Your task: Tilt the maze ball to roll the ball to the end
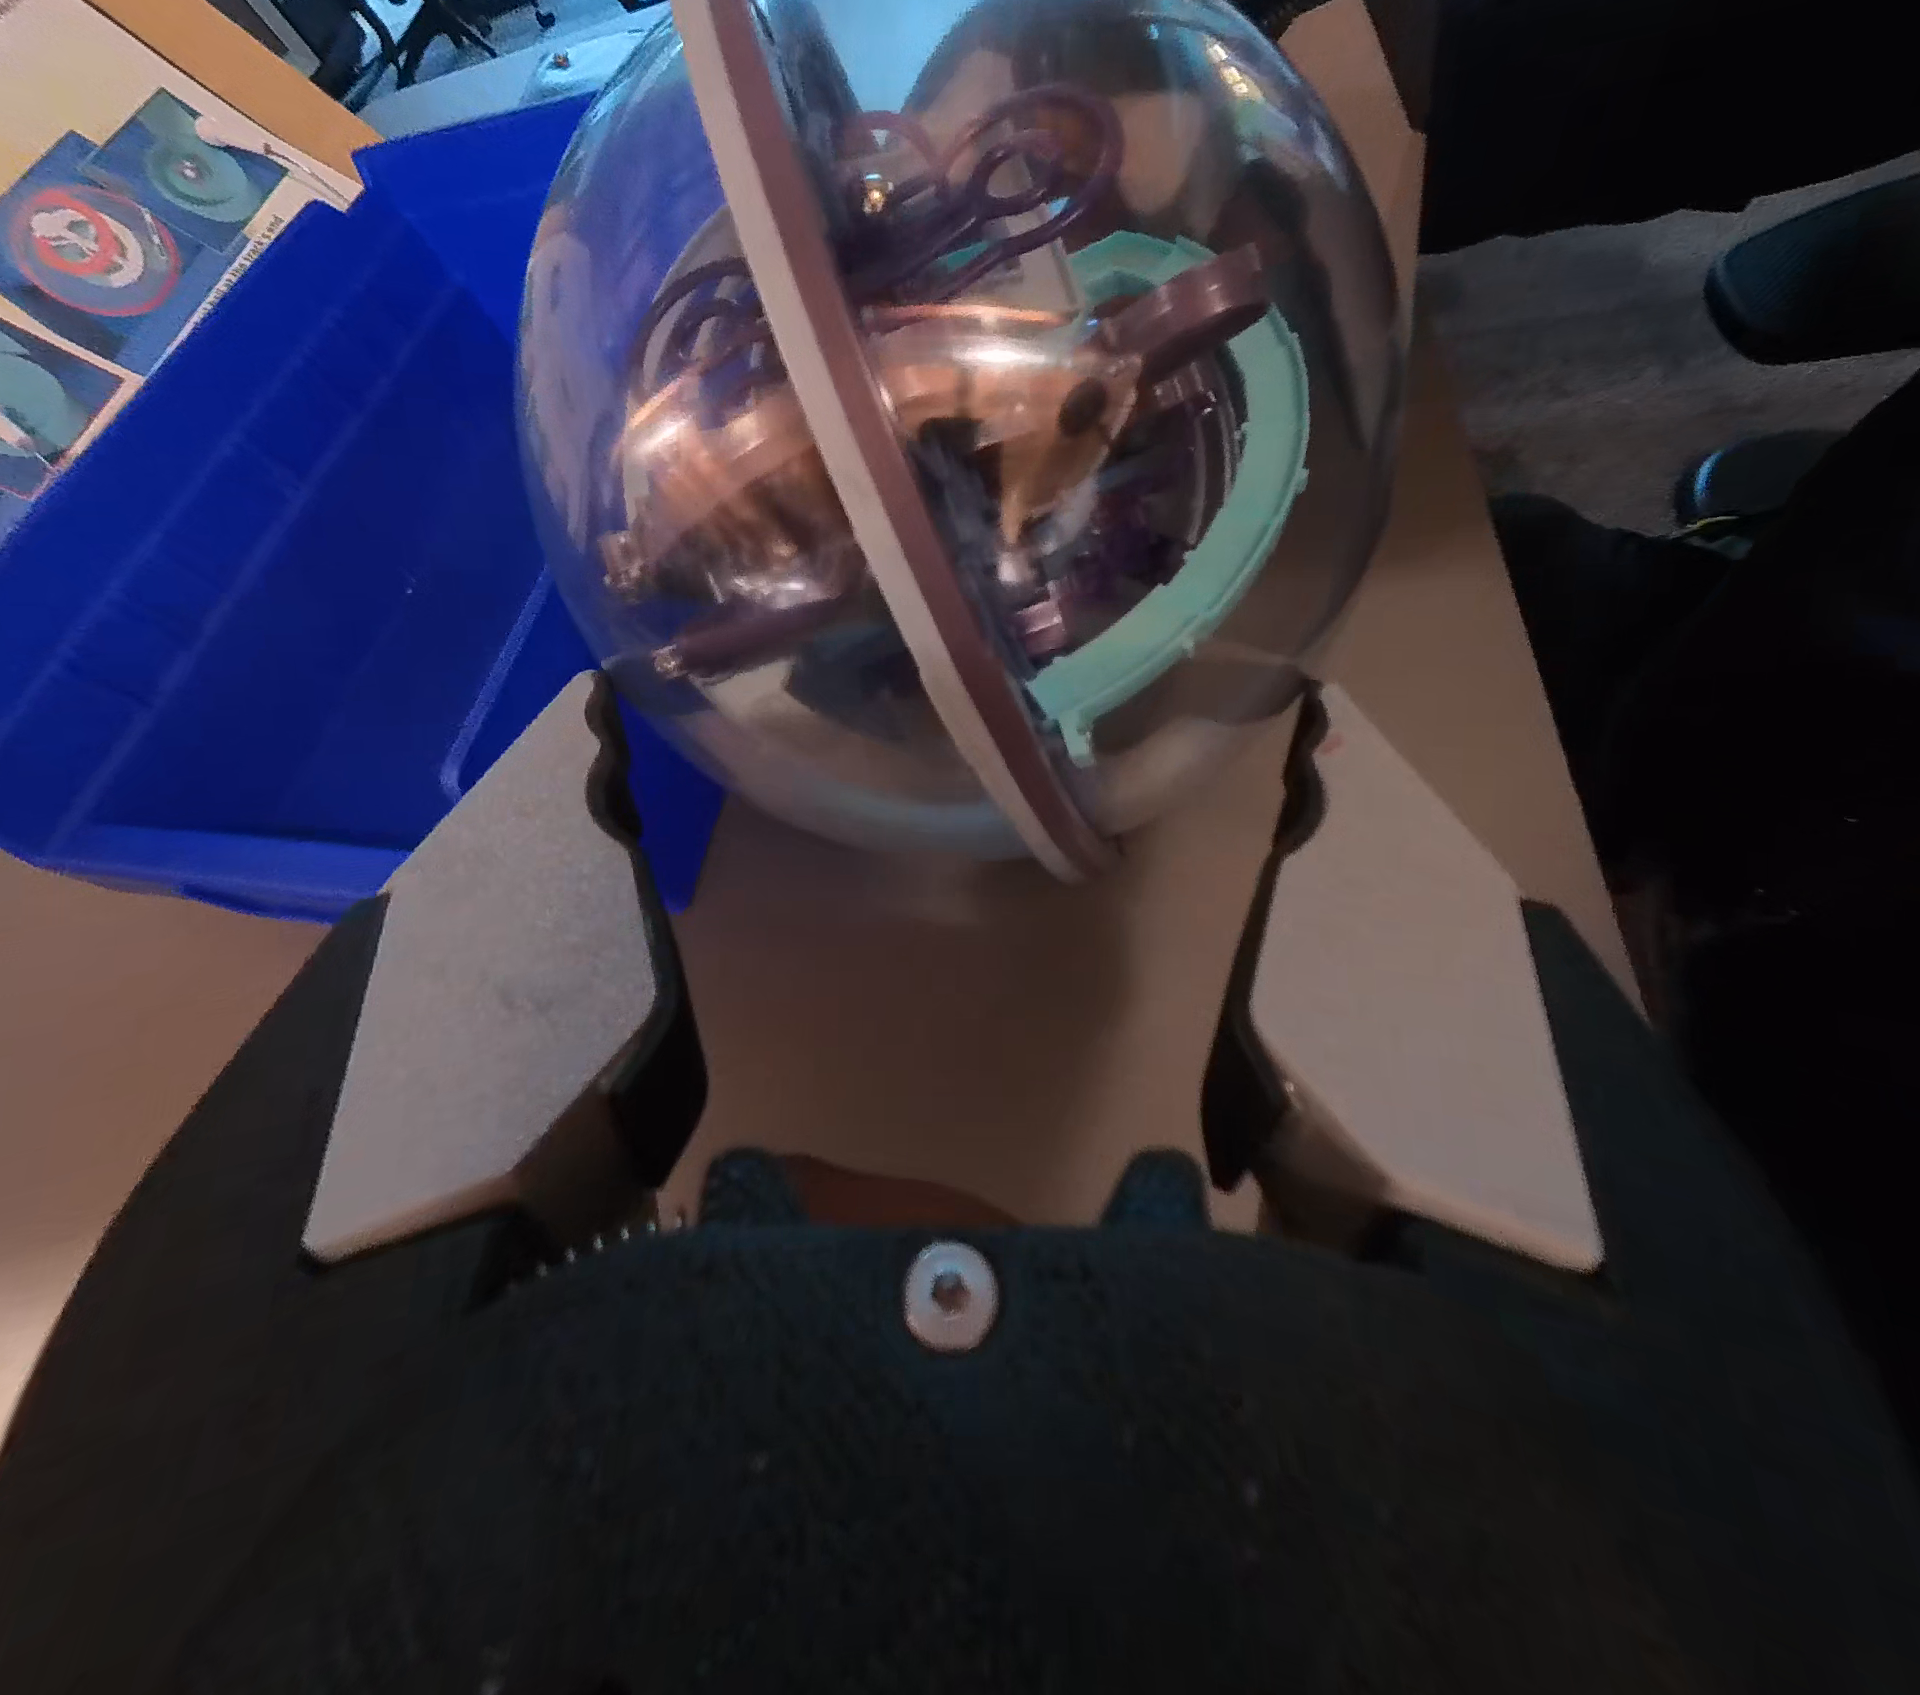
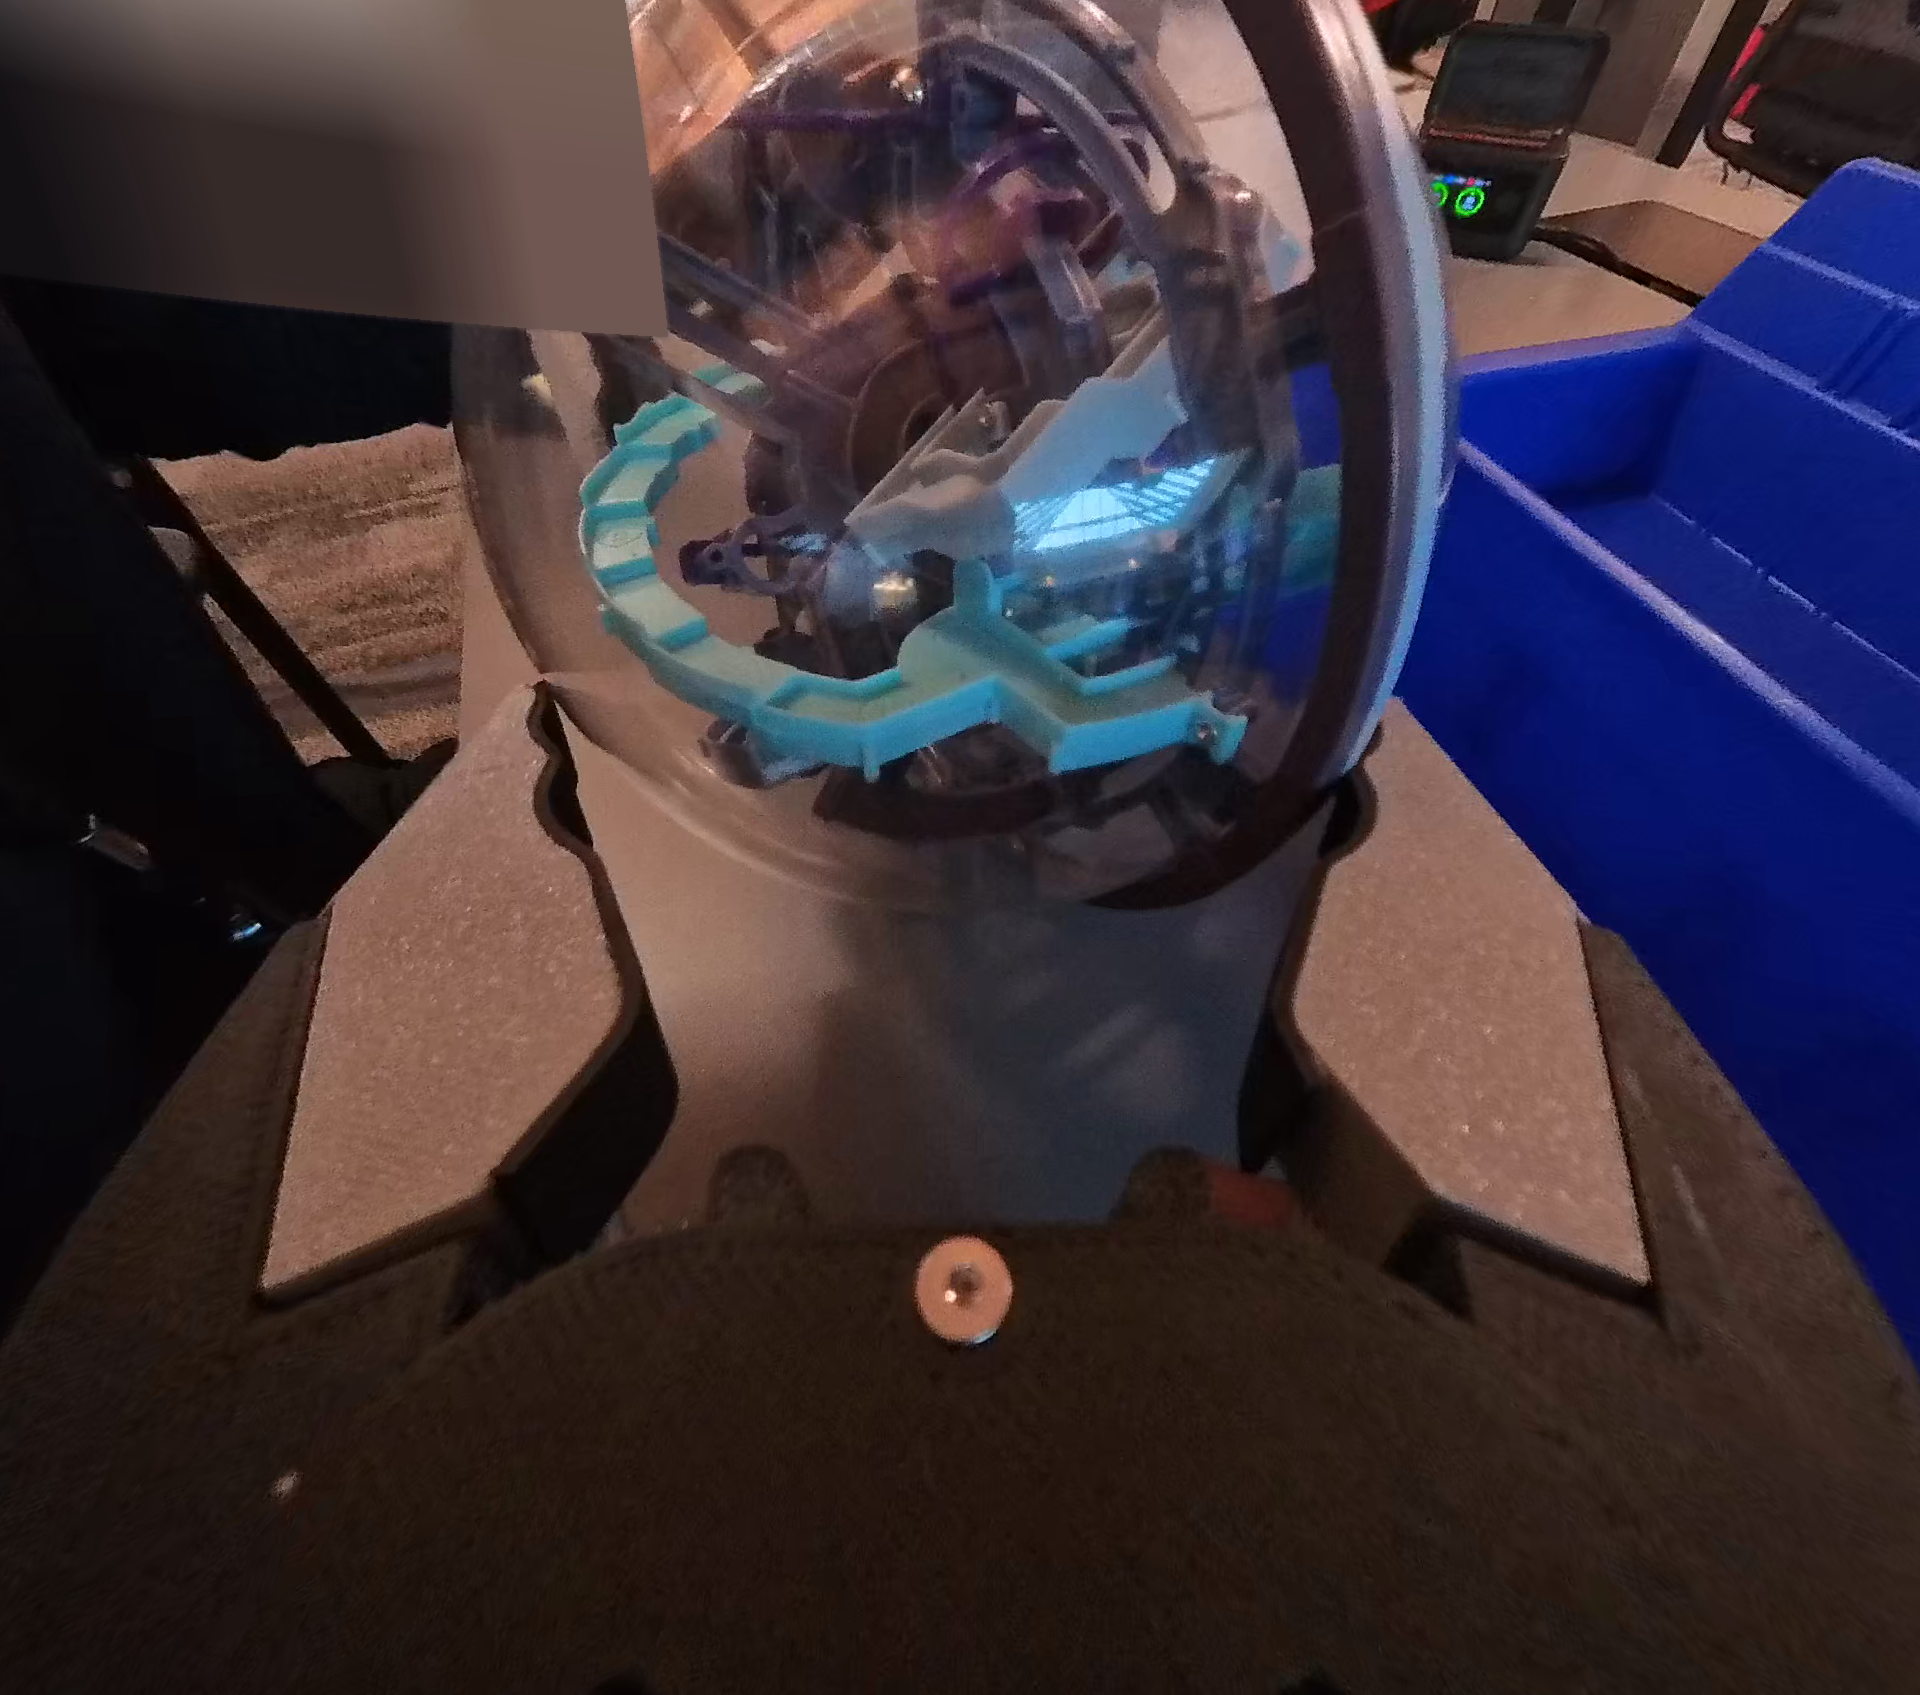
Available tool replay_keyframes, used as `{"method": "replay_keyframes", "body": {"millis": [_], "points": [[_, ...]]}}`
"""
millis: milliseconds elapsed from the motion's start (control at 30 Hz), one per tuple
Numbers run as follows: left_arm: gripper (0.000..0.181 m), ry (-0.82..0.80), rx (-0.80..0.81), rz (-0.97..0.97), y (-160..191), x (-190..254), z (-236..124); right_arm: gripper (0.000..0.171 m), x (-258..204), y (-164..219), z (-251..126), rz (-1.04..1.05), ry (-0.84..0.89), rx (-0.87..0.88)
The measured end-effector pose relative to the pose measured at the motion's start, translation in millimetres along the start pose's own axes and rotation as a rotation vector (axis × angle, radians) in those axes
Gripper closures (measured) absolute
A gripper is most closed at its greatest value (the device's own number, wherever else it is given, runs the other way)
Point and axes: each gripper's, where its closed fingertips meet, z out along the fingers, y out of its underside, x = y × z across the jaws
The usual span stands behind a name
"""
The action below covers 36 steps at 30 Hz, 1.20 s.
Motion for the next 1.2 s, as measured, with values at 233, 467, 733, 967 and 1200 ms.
{"method": "replay_keyframes", "body": {"millis": [233,467,733,967,1200], "points": [[0.057,-0.015,-0.017,0.060,-14,-2,-4,0.031,0,-12,-6,-0.040,0.019,0.063],[0.058,-0.035,-0.052,0.112,-19,-3,-7,0.030,-1,-15,-6,-0.074,0.029,0.086],[0.058,-0.069,-0.081,0.182,-27,-4,-13,0.030,-1,-23,-7,-0.128,0.050,0.126],[0.058,-0.066,-0.085,0.172,-25,-3,-13,0.030,-2,-23,-6,-0.126,0.052,0.120],[0.058,-0.084,-0.070,0.185,-23,-6,-11,0.030,2,-25,-8,-0.166,0.074,0.091]]}}
